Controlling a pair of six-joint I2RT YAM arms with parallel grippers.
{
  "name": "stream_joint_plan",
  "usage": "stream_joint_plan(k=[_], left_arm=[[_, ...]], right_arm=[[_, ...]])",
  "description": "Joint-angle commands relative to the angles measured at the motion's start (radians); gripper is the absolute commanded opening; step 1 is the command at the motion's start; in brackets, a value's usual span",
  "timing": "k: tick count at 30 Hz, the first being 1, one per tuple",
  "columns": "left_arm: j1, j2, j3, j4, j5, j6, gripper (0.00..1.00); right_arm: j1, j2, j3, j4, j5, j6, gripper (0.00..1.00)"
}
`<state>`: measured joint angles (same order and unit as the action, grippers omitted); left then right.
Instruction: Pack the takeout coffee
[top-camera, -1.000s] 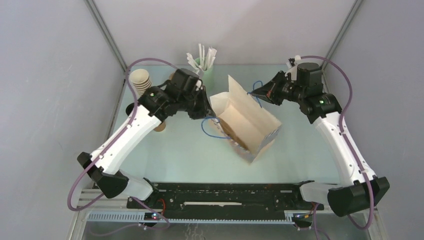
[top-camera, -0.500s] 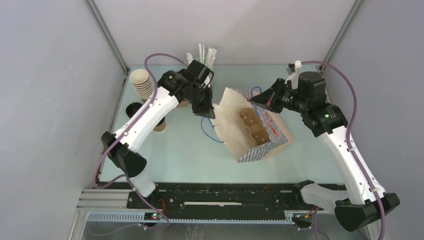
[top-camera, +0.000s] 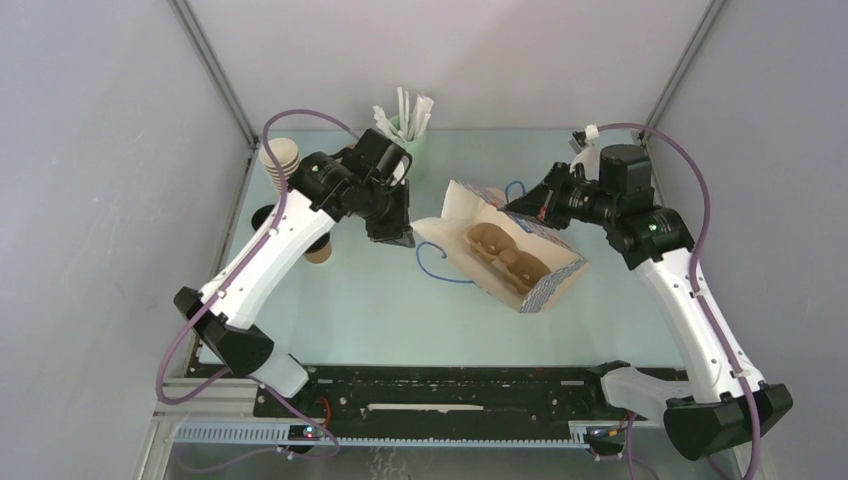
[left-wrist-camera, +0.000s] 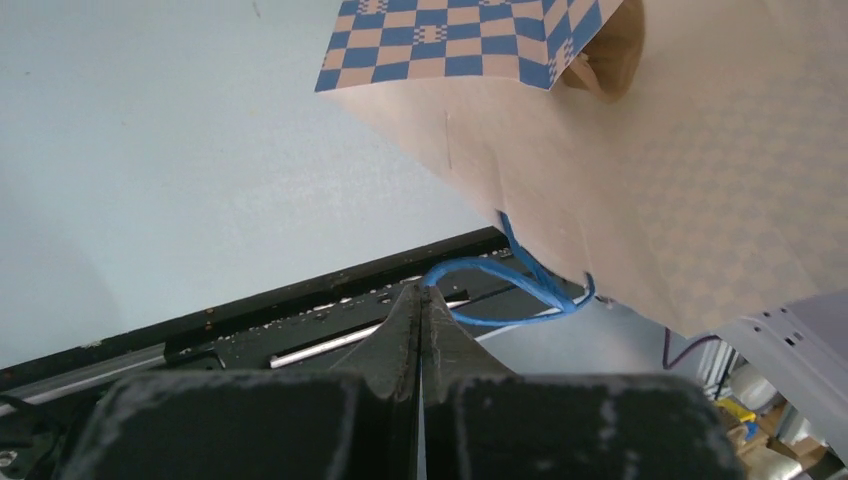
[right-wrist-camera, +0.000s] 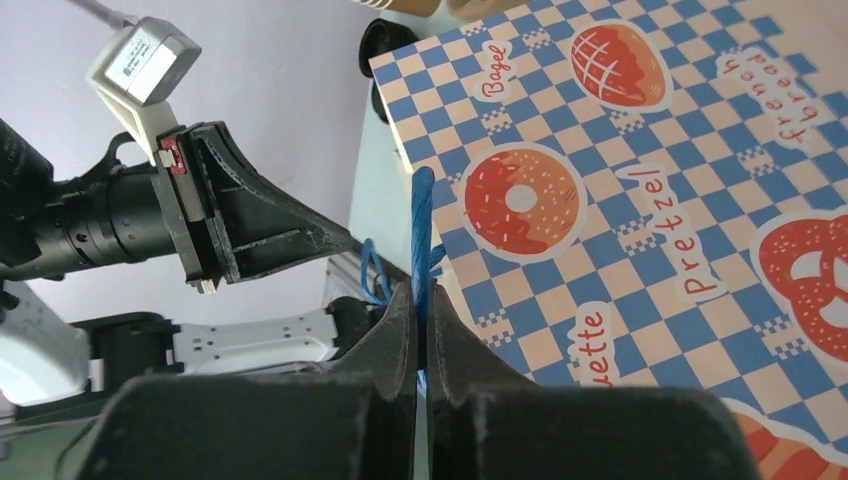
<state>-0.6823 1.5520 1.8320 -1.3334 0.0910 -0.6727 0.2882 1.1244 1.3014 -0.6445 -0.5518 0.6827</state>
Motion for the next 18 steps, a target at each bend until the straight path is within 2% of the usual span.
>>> stream_joint_plan(k=[1,2,4,5,6,7,9,10,12,16,18], left_arm=[[0.036,-0.042,-0.004,0.024,0.078,0.002,0.0],[0.033,-0.029,0.052,-0.016,0.065,0.016,0.0],[0.035,-0.043,0.074,-0.03,0.011,0.032,0.0],[0.047,-0.057,0.031,-0.015,0.018,0.038,0.04],[0.067,-0.064,-0.013,-0.006,0.077,0.045,0.12],[0.08,-0.071,-0.051,0.0,0.131,0.06,0.28],[0.08,-0.121,-0.136,0.098,0.222,0.1,0.68],[0.08,-0.167,-0.22,0.205,0.308,0.104,0.81],[0.087,-0.225,-0.371,0.396,0.484,0.054,0.97],[0.083,-0.285,-0.583,0.656,0.53,-0.068,1.0],[0.084,-0.282,-0.634,0.768,0.533,-0.079,1.0]], right_arm=[[-0.051,0.011,-0.005,0.049,-0.114,0.071,0.0],[-0.059,0.015,0.028,0.044,-0.136,0.07,0.0],[-0.024,-0.012,0.046,0.028,-0.03,0.012,0.0],[-0.018,-0.02,0.035,0.021,0.015,0.002,0.0],[-0.035,-0.004,0.033,0.01,-0.01,0.013,0.0],[-0.058,0.013,0.033,0.013,-0.058,0.026,0.0],[-0.072,0.033,0.033,0.028,-0.097,0.03,0.0],[-0.077,0.032,0.034,0.019,-0.088,0.025,0.0],[-0.095,0.034,0.034,0.009,-0.095,0.023,0.0],[-0.114,0.03,0.037,0.003,-0.105,0.029,0.0],[-0.115,0.029,0.035,-0.005,-0.098,0.029,0.0]])
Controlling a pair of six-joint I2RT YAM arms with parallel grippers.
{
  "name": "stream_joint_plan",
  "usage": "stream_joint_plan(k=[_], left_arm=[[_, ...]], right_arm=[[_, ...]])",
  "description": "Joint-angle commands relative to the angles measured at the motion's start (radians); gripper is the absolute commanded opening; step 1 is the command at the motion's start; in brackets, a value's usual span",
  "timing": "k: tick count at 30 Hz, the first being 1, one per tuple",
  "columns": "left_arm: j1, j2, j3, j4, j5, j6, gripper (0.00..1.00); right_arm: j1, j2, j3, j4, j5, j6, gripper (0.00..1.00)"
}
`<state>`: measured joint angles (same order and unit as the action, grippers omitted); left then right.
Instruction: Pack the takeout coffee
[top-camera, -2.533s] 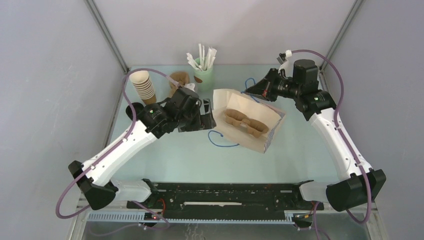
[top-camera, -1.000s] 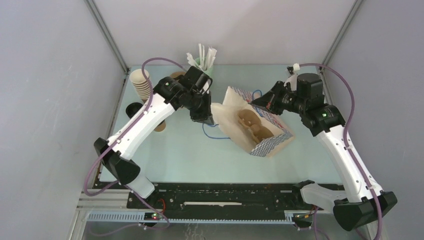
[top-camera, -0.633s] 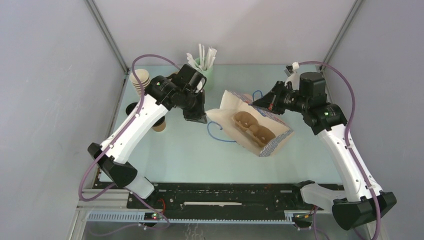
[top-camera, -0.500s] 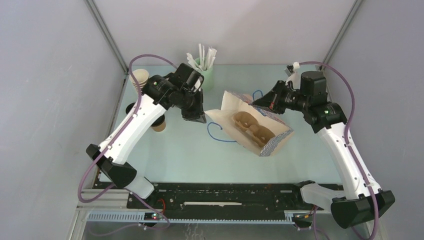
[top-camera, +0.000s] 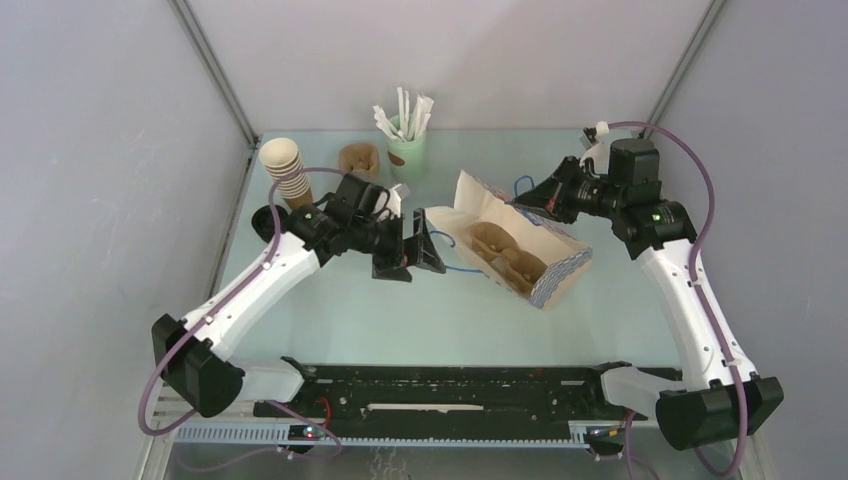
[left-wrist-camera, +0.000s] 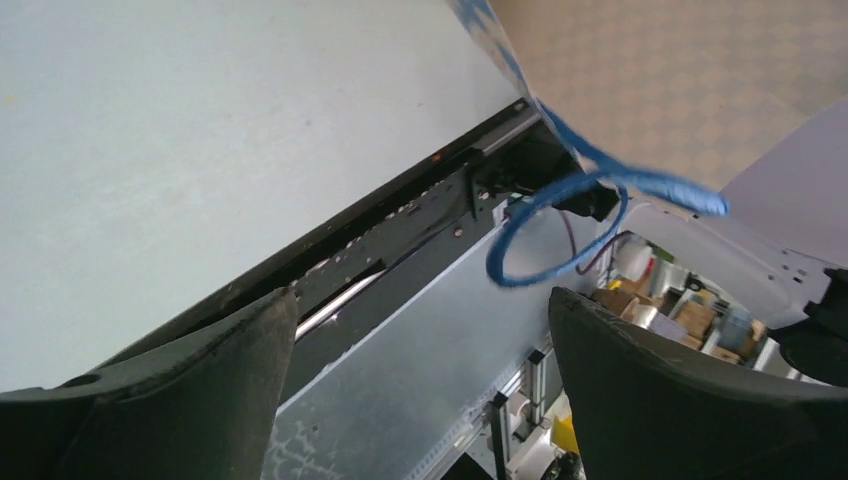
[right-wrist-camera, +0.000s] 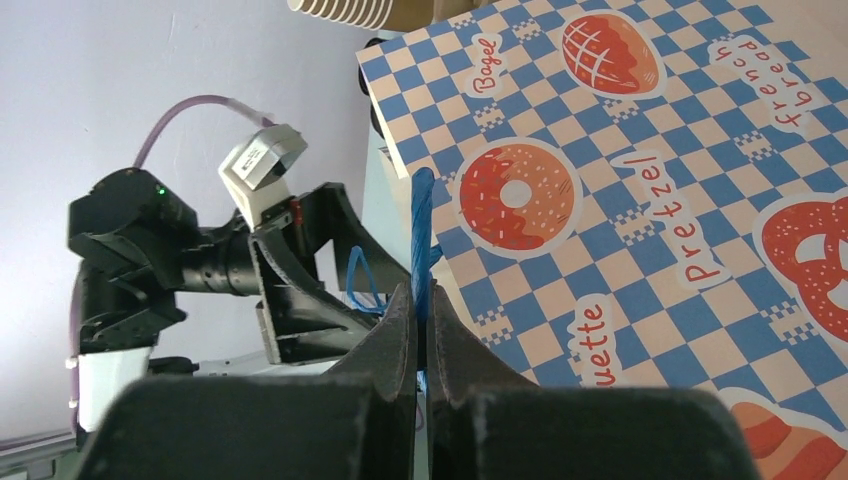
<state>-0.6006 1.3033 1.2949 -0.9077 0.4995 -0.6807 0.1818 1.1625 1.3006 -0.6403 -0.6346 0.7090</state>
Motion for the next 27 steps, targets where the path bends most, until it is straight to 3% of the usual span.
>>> stream_joint_plan(k=[1,6,9,10,12,14,15,18,20,22,25,26,27], left_arm=[[0.006,-0.015,-0.095,0.367,0.134,-0.066,1.0],[0.007,0.039,-0.067,0.467,0.203,-0.087,0.86],[0.01,-0.003,-0.1,0.488,0.211,-0.105,0.72],[0.01,-0.025,-0.105,0.49,0.213,-0.105,0.71],[0.009,-0.07,-0.116,0.521,0.225,-0.117,0.86],[0.01,-0.104,-0.124,0.519,0.183,-0.12,0.91],[0.013,-0.101,-0.118,0.483,0.153,-0.118,0.87],[0.018,-0.046,-0.083,0.415,0.14,-0.114,0.62],[0.017,-0.025,-0.068,0.394,0.112,-0.113,0.53],[0.016,-0.013,-0.053,0.381,0.095,-0.104,0.47],[0.016,0.0,-0.045,0.361,0.083,-0.104,0.46],[0.015,0.001,-0.045,0.367,0.081,-0.106,0.39],[0.016,0.001,-0.043,0.38,0.074,-0.109,0.25]], right_arm=[[-0.008,-0.008,0.036,-0.01,-0.013,0.004,0.0],[-0.008,-0.013,0.036,-0.008,0.006,0.005,0.0],[-0.009,-0.018,0.037,-0.01,0.005,0.01,0.0],[-0.008,-0.02,0.036,-0.013,0.003,0.01,0.0],[-0.008,-0.028,0.036,-0.022,0.009,0.005,0.0],[-0.008,-0.035,0.036,-0.026,0.015,-0.001,0.0],[-0.008,-0.036,0.036,-0.024,0.017,-0.003,0.0],[-0.008,-0.04,0.035,-0.006,0.016,0.004,0.0],[-0.008,-0.042,0.036,-0.001,0.019,0.007,0.0],[-0.008,-0.044,0.035,-0.002,0.025,0.006,0.0],[-0.008,-0.044,0.035,-0.003,0.029,-0.001,0.0],[-0.008,-0.043,0.035,-0.003,0.031,-0.003,0.0],[-0.008,-0.043,0.035,-0.005,0.034,-0.007,0.0]])
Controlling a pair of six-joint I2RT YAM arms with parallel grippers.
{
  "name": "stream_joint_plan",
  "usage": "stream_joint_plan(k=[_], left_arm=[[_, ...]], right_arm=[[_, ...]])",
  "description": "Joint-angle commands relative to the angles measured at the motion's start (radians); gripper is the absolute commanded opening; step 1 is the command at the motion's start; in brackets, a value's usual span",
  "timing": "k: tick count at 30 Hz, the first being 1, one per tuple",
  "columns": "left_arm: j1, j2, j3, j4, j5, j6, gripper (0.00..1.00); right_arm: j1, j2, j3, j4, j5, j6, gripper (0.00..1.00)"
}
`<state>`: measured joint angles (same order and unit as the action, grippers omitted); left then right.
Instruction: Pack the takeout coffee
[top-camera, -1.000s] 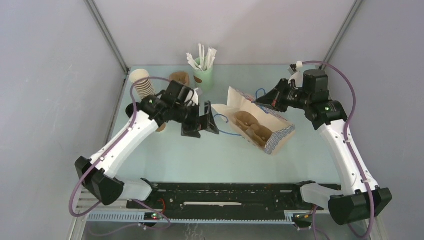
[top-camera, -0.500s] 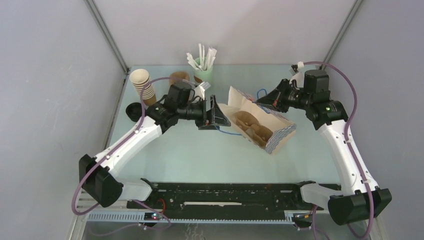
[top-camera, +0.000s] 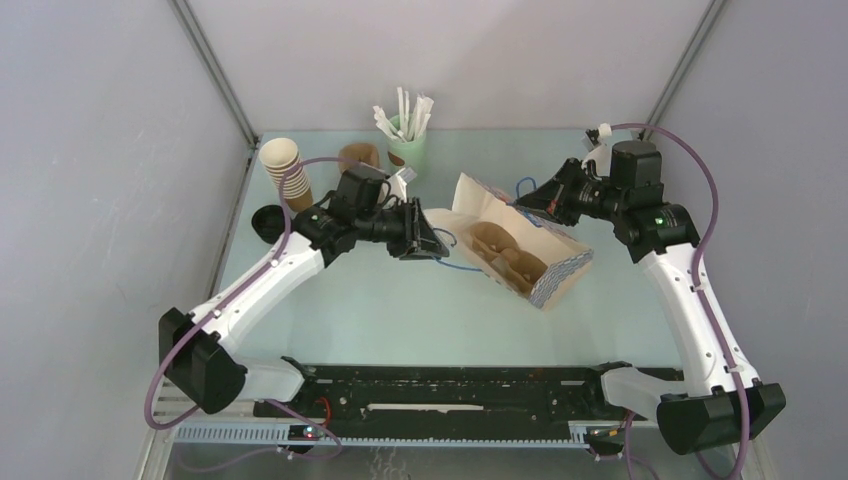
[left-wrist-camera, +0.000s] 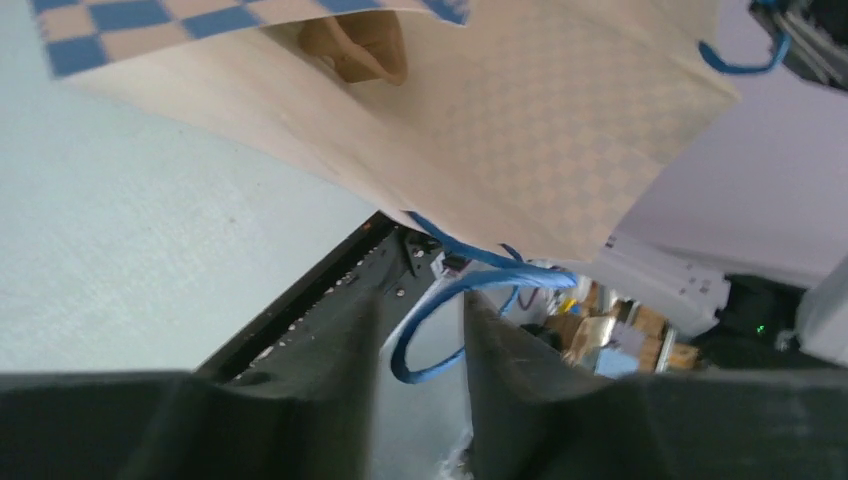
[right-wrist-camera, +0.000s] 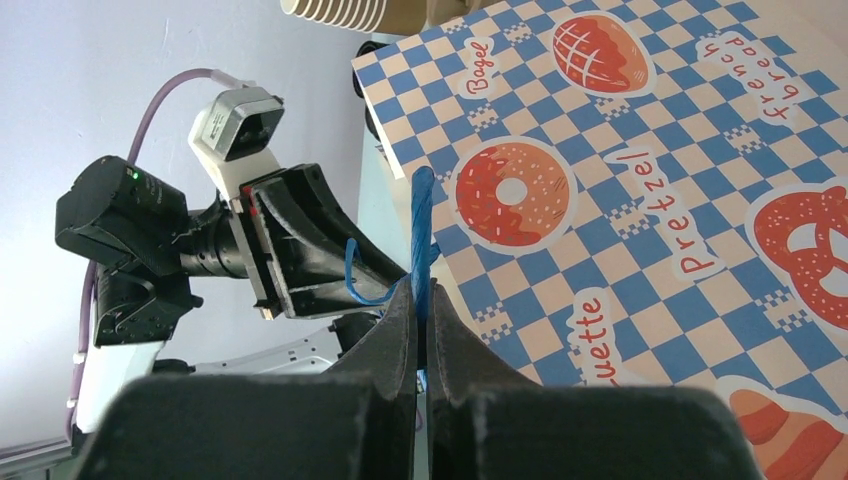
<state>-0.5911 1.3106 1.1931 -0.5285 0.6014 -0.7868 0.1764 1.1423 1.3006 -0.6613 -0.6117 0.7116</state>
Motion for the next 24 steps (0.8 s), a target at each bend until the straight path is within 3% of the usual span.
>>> stream_joint_plan(k=[1,2,5,11,14,16,18,21,24], left_arm=[[0.006,-0.002,0.069,0.005,-0.034,-0.002,0.11],[0.005,0.004,0.101,-0.008,-0.039,0.003,0.01],[0.003,0.0,0.215,-0.07,-0.039,-0.004,0.0],[0.007,0.055,0.599,-0.343,-0.074,-0.036,0.0],[0.019,0.079,0.52,-0.399,-0.144,-0.014,0.0],[0.043,0.105,0.442,-0.399,-0.092,-0.033,0.0],[0.031,0.117,0.529,-0.426,-0.08,-0.025,0.0],[0.013,0.119,0.653,-0.525,-0.223,0.027,0.0],[0.053,0.156,0.509,-0.568,-0.199,0.068,0.0]], right_arm=[[-0.003,-0.023,0.035,0.016,0.015,-0.011,0.0],[-0.003,-0.023,0.035,0.02,0.017,-0.014,0.0],[-0.019,-0.041,0.039,0.015,0.018,-0.018,0.0],[-0.039,-0.112,0.083,-0.107,0.011,-0.004,0.0],[-0.043,-0.146,-0.023,-0.046,0.071,-0.013,0.0],[-0.067,-0.137,-0.106,0.001,0.054,0.003,0.0],[-0.12,-0.092,-0.045,-0.012,-0.085,0.042,0.0],[-0.067,-0.135,0.01,-0.019,0.019,0.021,0.0],[-0.054,-0.133,-0.089,0.047,0.03,0.017,0.0]])
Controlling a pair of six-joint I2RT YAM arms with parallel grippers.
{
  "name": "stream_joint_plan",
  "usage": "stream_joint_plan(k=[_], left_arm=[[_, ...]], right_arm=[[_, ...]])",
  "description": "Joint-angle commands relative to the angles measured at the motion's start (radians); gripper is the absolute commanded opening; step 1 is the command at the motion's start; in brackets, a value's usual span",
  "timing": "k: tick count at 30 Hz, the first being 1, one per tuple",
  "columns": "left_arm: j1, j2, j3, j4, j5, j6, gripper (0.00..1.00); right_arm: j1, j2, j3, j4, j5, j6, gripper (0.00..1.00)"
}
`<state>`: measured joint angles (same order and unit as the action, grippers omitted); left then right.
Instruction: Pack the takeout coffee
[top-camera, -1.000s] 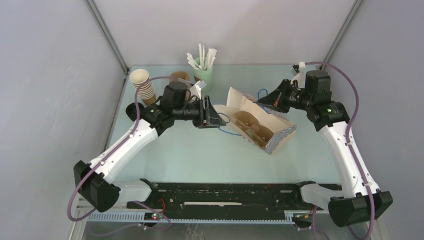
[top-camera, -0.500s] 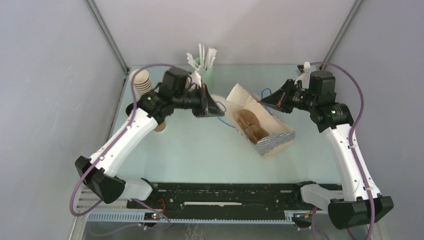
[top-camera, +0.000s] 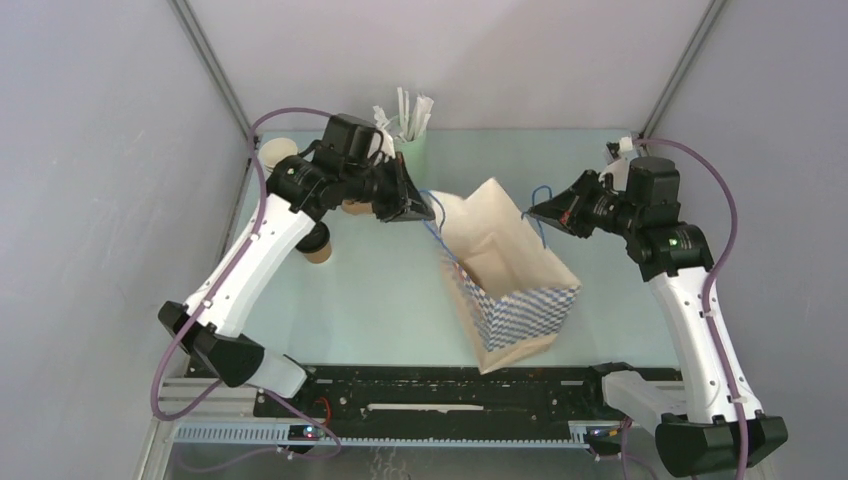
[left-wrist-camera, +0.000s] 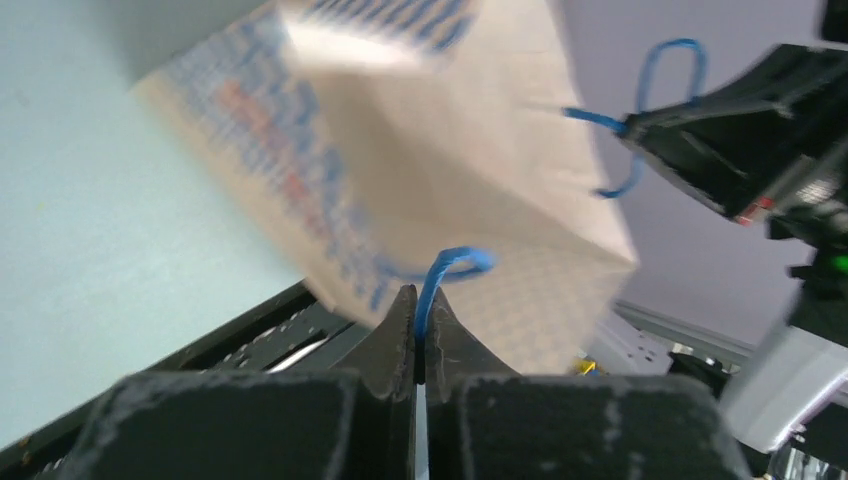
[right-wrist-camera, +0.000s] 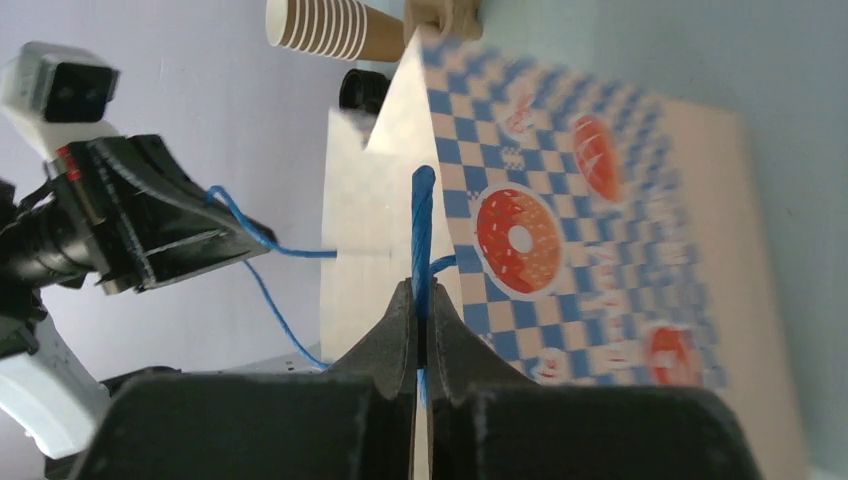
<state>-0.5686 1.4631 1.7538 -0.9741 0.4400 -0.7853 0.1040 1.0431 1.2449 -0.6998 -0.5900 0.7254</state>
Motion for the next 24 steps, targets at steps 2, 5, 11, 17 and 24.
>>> stream_joint_plan(k=[2,5,11,17,24], left_arm=[[0.028,0.014,0.0,-0.179,-0.016,0.096,0.0],[-0.011,-0.035,0.059,-0.129,-0.129,0.109,0.0],[-0.058,0.013,-0.017,-0.085,-0.059,0.181,0.0],[-0.218,-0.042,-0.08,0.019,-0.17,0.376,0.0],[-0.255,-0.16,-0.243,0.088,-0.301,0.438,0.0]], right_arm=[[-0.025,0.012,0.007,0.029,-0.1,0.007,0.0],[-0.002,-0.028,0.029,0.025,-0.029,-0.022,0.0],[-0.027,-0.011,-0.053,0.238,-0.174,-0.041,0.0],[0.029,0.016,-0.032,0.521,-0.279,-0.019,0.0],[0.045,0.035,-0.016,0.564,-0.296,-0.111,0.0]])
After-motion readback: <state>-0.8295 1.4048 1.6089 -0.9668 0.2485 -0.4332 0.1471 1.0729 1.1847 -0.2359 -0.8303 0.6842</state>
